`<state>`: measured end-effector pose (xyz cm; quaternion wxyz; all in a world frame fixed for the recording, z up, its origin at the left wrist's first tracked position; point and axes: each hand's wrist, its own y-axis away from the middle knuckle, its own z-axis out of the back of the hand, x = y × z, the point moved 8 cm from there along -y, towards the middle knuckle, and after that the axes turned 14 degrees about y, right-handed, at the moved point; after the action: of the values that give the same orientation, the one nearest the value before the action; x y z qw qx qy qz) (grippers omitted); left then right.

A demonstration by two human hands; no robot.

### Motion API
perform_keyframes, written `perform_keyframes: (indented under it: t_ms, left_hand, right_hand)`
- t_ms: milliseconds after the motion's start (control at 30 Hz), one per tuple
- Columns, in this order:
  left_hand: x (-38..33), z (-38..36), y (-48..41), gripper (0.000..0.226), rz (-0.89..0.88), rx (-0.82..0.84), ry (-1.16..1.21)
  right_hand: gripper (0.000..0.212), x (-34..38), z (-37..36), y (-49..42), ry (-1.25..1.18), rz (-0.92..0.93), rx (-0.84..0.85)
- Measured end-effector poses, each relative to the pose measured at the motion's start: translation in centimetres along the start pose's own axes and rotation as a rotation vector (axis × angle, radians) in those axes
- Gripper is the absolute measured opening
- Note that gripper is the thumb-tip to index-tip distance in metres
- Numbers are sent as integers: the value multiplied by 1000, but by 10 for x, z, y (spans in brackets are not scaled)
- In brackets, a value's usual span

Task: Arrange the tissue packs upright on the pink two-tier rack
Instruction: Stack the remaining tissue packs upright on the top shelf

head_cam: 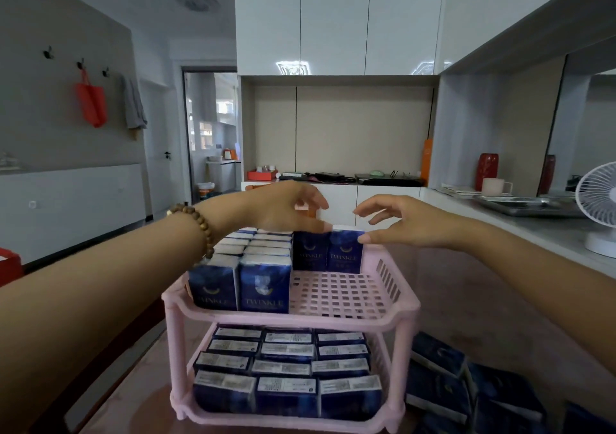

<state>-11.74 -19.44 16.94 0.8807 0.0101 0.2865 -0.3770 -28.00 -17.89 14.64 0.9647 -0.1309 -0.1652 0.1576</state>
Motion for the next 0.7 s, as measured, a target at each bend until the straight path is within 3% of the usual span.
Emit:
perform_keyframes:
  t_ms: [233, 400, 567, 700]
  left_hand:
    - [-85, -31, 79, 57, -242, -67, -128]
    - [-114, -105, 119, 53, -309, -26, -32]
    - [-99, -203, 120, 46, -213, 191, 208]
    - [-64, -263, 102, 57, -37, 278, 128]
  right_hand:
    - [56, 6, 23, 94, 59, -39, 9]
    - [45, -45, -25, 156, 40, -185, 127]
    - [79, -91, -98, 200, 23, -320, 283]
    - [54, -116, -118, 223, 189, -431, 290]
